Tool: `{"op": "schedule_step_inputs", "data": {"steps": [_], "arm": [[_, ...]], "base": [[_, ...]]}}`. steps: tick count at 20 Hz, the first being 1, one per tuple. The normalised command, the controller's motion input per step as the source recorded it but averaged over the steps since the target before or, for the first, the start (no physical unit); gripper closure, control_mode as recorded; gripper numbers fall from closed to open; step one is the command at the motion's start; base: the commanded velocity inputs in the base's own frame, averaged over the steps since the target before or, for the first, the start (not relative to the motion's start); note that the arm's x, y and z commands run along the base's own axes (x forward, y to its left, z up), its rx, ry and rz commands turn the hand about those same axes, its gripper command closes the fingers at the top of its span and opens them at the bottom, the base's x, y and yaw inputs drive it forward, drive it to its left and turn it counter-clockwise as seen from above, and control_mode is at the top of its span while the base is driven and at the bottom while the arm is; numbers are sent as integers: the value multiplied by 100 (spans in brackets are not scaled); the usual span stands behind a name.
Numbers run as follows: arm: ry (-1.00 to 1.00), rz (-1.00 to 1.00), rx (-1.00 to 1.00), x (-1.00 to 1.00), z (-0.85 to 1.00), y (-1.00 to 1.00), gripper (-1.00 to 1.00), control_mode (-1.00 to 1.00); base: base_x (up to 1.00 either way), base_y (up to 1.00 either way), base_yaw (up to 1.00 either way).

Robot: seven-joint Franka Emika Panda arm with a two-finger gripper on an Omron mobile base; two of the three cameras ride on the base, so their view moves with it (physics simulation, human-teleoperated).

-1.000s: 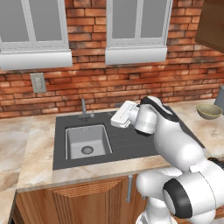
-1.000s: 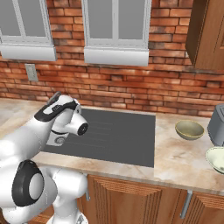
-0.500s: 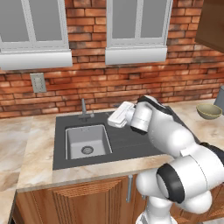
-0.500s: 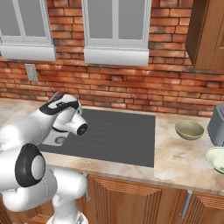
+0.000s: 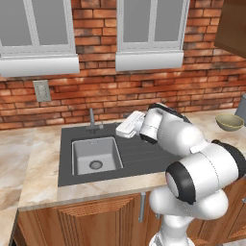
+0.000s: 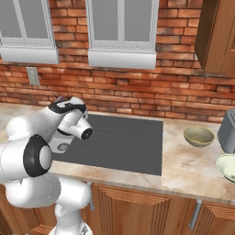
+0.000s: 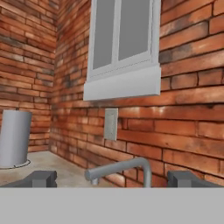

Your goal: Rinse each bowl for a few seconds and place them down in the sink or on the counter.

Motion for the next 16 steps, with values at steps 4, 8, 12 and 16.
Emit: {"op": "schedule_step_inputs", "data": {"steps": [4,8,12,16], "arm": [[3,-3,0,30,-19,5,-100,-100],[1,-3,0,29,-24,11,-100,-100],[0,-3,0,26,-22,13,-100,-100],[0,-3,0,27,-15,12,-100,-100]], "base": [[0,0,0],[0,0,0],[0,0,0],[0,0,0]]}}
